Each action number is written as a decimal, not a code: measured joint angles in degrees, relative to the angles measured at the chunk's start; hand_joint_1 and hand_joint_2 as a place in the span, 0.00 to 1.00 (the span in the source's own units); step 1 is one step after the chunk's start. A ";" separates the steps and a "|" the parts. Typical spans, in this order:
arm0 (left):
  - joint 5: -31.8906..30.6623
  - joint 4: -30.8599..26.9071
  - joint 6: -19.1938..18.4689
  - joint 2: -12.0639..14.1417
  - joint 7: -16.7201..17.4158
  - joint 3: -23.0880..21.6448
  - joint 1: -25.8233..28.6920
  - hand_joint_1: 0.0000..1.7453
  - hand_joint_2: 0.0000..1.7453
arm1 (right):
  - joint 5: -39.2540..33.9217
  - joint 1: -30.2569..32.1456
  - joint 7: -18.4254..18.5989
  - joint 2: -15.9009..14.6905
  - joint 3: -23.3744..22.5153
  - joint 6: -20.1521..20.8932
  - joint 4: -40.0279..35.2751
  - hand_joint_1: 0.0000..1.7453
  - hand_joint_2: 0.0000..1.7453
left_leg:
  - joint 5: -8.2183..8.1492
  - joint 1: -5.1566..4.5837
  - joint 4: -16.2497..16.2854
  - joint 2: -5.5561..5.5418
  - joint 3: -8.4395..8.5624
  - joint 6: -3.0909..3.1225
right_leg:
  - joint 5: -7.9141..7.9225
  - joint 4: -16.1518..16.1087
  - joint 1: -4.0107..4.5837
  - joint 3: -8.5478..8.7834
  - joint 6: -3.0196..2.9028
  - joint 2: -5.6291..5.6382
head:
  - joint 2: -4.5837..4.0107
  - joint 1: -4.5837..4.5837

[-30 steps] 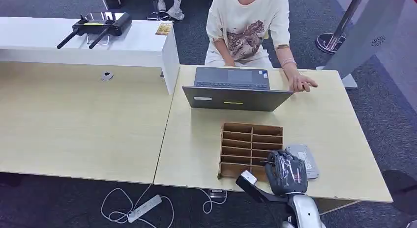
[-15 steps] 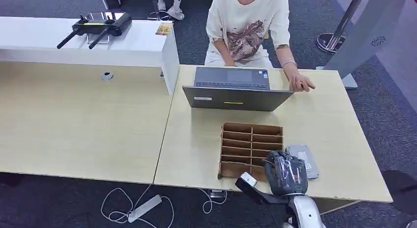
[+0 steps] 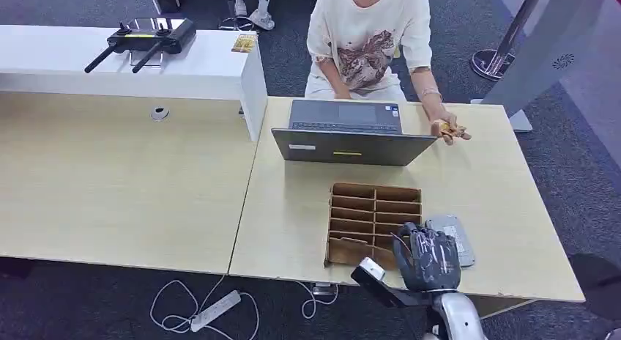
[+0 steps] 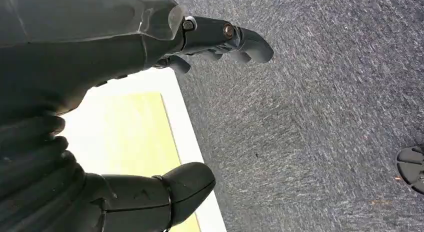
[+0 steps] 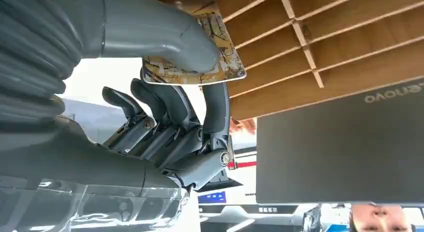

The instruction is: Pass the card to the sensor for recognition and then transmit it.

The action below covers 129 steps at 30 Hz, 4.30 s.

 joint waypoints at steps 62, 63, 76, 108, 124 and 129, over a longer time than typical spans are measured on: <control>-0.11 0.00 3.78 -1.40 -1.27 0.63 0.12 0.00 1.00 | -7.37 -13.85 -7.02 -2.58 1.16 -4.11 0.70 1.00 1.00 | 0.03 -0.01 0.00 0.02 0.00 0.03 | 0.04 0.01 0.00 0.02 -0.01 0.00 | 0.00 0.00; -0.22 0.00 3.78 -1.40 -1.36 0.63 0.14 0.00 1.00 | -7.91 -14.36 -7.23 -2.82 1.16 -4.13 0.52 1.00 1.00 | 0.03 -0.01 0.00 0.02 0.00 0.03 | 0.04 0.01 -0.01 0.02 -0.01 0.00 | 0.00 0.00; -2.03 0.00 3.67 -1.33 -2.95 0.17 0.23 0.00 1.00 | -14.88 -21.77 -8.72 -9.40 0.98 -4.15 -0.59 1.00 1.00 | 0.04 -0.04 0.03 0.01 0.00 0.05 | 0.05 0.01 -0.03 0.01 0.00 -0.01 | 0.00 0.00; -2.16 0.00 3.56 -1.42 -2.36 -0.42 -0.08 0.00 1.00 | -20.83 -64.57 -8.85 -2.21 4.57 5.29 46.68 1.00 1.00 | 0.16 -0.03 0.04 -0.02 0.00 0.01 | 0.14 0.12 -0.03 0.00 0.05 0.00 | 0.00 0.00; -2.25 0.00 3.32 -1.33 -2.60 -0.66 -0.15 0.00 1.00 | -21.00 -72.80 -5.73 -0.15 4.59 6.49 64.89 1.00 1.00 | 0.16 -0.03 0.08 -0.02 0.02 0.01 | 0.18 0.10 -0.03 0.01 0.06 0.01 | 0.00 0.00; -2.25 0.00 3.26 -1.29 -2.60 -0.72 -0.13 0.00 1.00 | -20.81 -73.18 -4.22 -0.15 4.57 6.49 67.17 0.20 1.00 | 0.16 -0.03 0.08 -0.02 0.02 0.01 | 0.18 0.10 -0.03 0.00 0.06 0.01 | 0.00 -0.02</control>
